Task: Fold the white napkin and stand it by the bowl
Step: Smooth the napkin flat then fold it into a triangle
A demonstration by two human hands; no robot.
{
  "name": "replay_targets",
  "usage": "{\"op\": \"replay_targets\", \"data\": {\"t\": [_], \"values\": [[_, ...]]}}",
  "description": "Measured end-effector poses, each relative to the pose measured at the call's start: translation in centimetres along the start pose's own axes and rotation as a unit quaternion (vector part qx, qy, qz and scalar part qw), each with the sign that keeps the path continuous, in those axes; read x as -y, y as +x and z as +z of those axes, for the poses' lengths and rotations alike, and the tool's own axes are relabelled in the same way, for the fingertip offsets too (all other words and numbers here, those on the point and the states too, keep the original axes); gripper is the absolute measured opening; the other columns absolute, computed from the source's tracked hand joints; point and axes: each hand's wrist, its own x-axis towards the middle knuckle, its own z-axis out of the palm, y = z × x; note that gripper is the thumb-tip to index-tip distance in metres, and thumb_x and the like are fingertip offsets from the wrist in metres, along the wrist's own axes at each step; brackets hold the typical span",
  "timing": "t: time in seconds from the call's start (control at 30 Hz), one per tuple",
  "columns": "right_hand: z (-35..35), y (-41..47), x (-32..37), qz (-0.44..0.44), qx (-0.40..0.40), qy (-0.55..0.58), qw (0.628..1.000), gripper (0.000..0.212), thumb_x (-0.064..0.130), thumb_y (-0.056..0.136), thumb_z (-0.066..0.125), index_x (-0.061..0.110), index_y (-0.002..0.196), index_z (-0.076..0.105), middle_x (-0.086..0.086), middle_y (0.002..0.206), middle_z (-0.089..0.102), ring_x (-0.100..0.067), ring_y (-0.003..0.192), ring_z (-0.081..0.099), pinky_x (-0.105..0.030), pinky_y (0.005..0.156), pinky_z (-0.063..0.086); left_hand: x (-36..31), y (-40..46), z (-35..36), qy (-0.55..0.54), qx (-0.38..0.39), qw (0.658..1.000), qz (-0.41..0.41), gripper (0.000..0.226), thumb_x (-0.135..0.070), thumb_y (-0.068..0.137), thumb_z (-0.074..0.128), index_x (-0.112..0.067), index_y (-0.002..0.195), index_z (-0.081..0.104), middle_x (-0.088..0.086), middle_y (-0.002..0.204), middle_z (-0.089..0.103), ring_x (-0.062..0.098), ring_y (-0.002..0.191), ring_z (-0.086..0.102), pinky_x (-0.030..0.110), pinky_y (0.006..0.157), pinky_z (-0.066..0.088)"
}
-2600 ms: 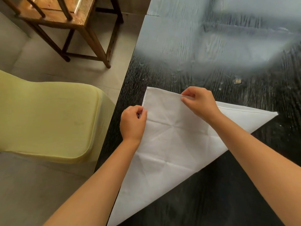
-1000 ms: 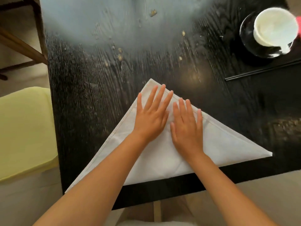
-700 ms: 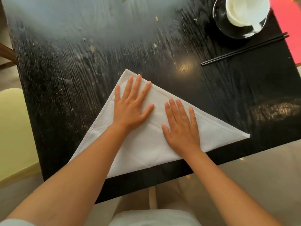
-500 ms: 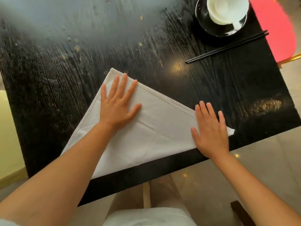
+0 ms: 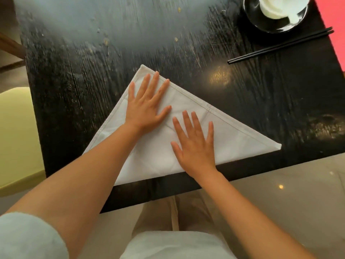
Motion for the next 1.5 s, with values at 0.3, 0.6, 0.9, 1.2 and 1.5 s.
{"op": "replay_targets", "data": {"t": [0.3, 0.6, 0.9, 1.2, 1.5], "values": [[0.9, 0.1, 0.0, -0.006, 0.011, -0.025, 1.000, 0.064, 0.048, 0.092, 0.022, 0.024, 0.149, 0.004, -0.007, 0.158, 0.004, -0.026, 0.145, -0.002, -0.059, 0.112, 0.002, 6.4, -1.2, -1.4, 0.024, -0.024, 0.999, -0.026, 0.060, -0.041, 0.094, 0.018, -0.015, 0.148, 0.018, 0.006, 0.156, 0.020, 0.019, 0.144, 0.013, 0.045, 0.114, 0.002], [0.8, 0.0, 0.2, 0.003, 0.017, -0.027, 0.999, 0.062, 0.042, 0.092, 0.020, 0.025, 0.149, 0.001, -0.006, 0.158, 0.003, -0.024, 0.145, -0.002, -0.057, 0.112, 0.000, -7.7, -11.3, 1.9, -0.049, 0.002, 0.984, -0.174, 0.058, -0.041, 0.094, 0.022, -0.024, 0.149, 0.009, 0.005, 0.158, 0.008, 0.020, 0.144, -0.001, 0.053, 0.113, 0.002], [0.5, -0.1, 0.1, -0.003, 0.012, -0.030, 0.999, 0.061, 0.042, 0.093, 0.018, 0.026, 0.149, -0.001, -0.005, 0.159, 0.000, -0.024, 0.145, -0.004, -0.058, 0.112, 0.001, -1.3, -17.8, 1.8, -0.039, 0.014, 0.972, -0.232, 0.063, -0.047, 0.091, 0.027, -0.027, 0.149, 0.010, 0.003, 0.157, 0.002, 0.021, 0.144, -0.001, 0.049, 0.114, 0.002], [0.5, 0.0, 0.5, 0.023, 0.003, -0.019, 1.000, 0.063, 0.043, 0.092, 0.018, 0.026, 0.149, -0.002, -0.006, 0.158, -0.004, -0.023, 0.144, -0.008, -0.061, 0.112, 0.001, 4.7, -24.4, 1.4, -0.051, 0.007, 0.931, -0.360, 0.067, -0.049, 0.089, 0.026, -0.022, 0.149, 0.010, 0.010, 0.157, 0.008, 0.025, 0.145, 0.001, 0.050, 0.115, 0.007], [2.3, -0.9, 5.7, -0.138, 0.048, -0.041, 0.988, 0.066, 0.052, 0.092, 0.021, 0.028, 0.149, -0.001, -0.003, 0.159, -0.004, -0.025, 0.145, -0.008, -0.061, 0.111, 0.003, 4.6, -24.3, 1.3, -0.055, -0.004, 0.932, -0.357, 0.070, -0.052, 0.087, 0.028, -0.022, 0.149, 0.014, 0.010, 0.157, 0.010, 0.027, 0.144, 0.004, 0.057, 0.112, 0.006]]}}
